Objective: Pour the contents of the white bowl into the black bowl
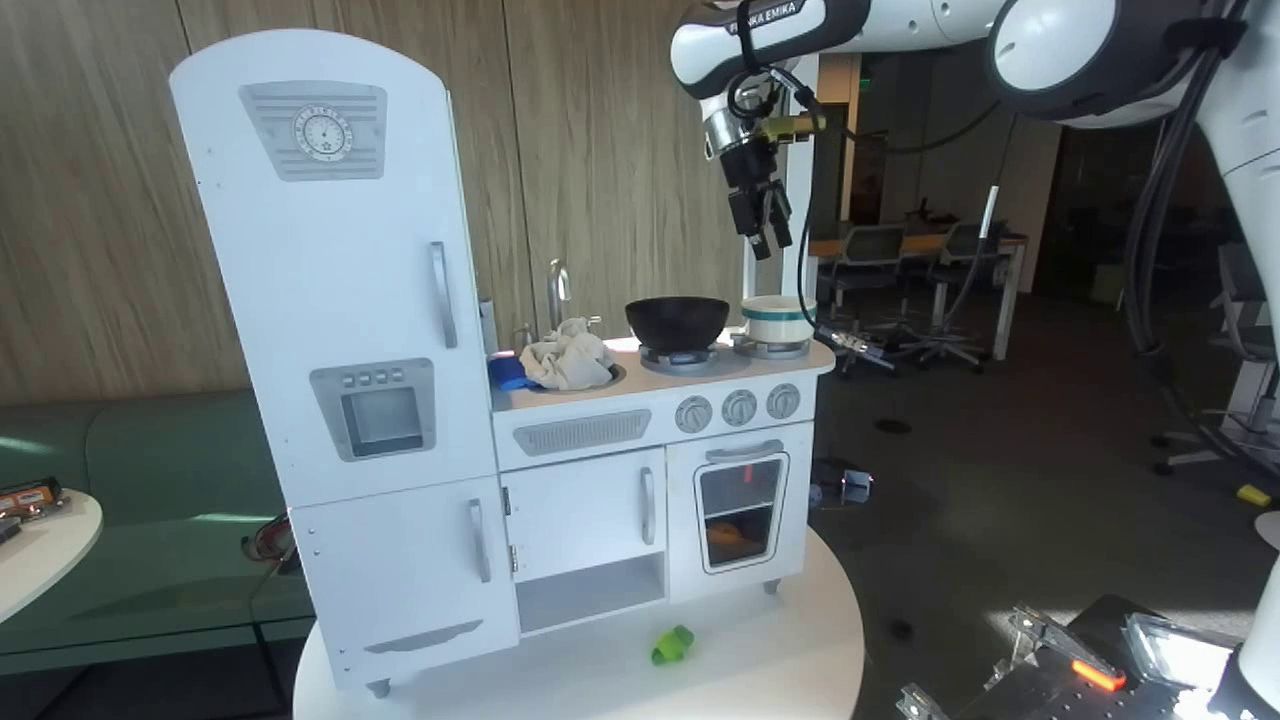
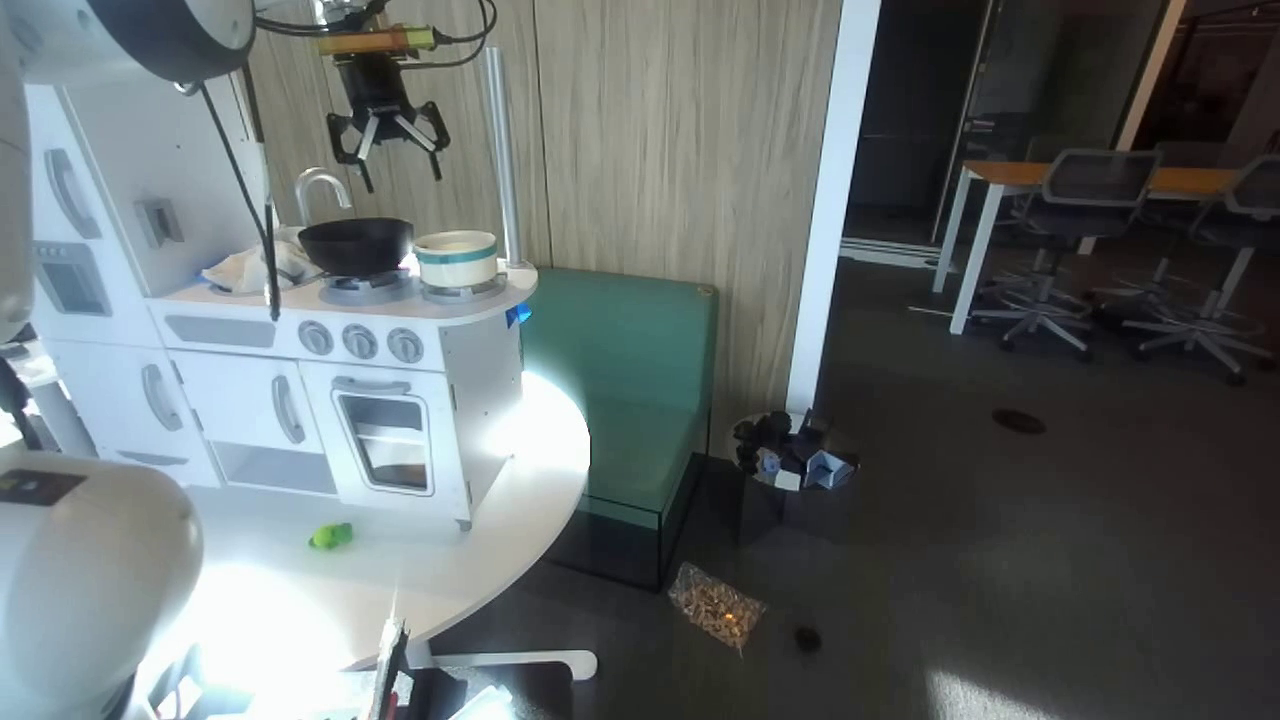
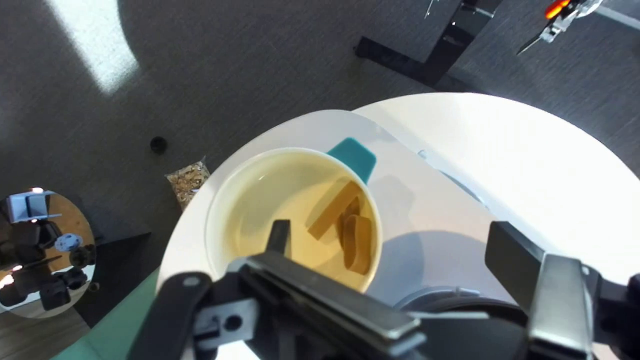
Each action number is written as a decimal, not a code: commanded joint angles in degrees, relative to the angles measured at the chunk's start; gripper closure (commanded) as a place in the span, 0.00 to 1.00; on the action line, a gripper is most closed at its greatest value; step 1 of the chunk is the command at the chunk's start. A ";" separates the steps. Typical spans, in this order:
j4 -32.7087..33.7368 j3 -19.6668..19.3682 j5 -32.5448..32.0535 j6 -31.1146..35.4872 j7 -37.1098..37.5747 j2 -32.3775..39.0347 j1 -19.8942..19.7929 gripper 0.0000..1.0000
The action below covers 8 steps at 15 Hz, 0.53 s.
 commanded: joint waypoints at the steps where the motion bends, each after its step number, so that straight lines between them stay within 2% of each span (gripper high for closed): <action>1: 6.00 1.94 0.21 -7.10 -2.28 0.65 2.14 0.00; 3: 9.22 3.71 -0.41 -10.85 -2.16 2.01 2.81 0.00; 6: 10.60 4.22 -1.12 -8.87 -1.68 3.18 4.81 0.00; 8: 11.52 4.22 -0.48 -6.13 1.85 4.54 5.80 0.00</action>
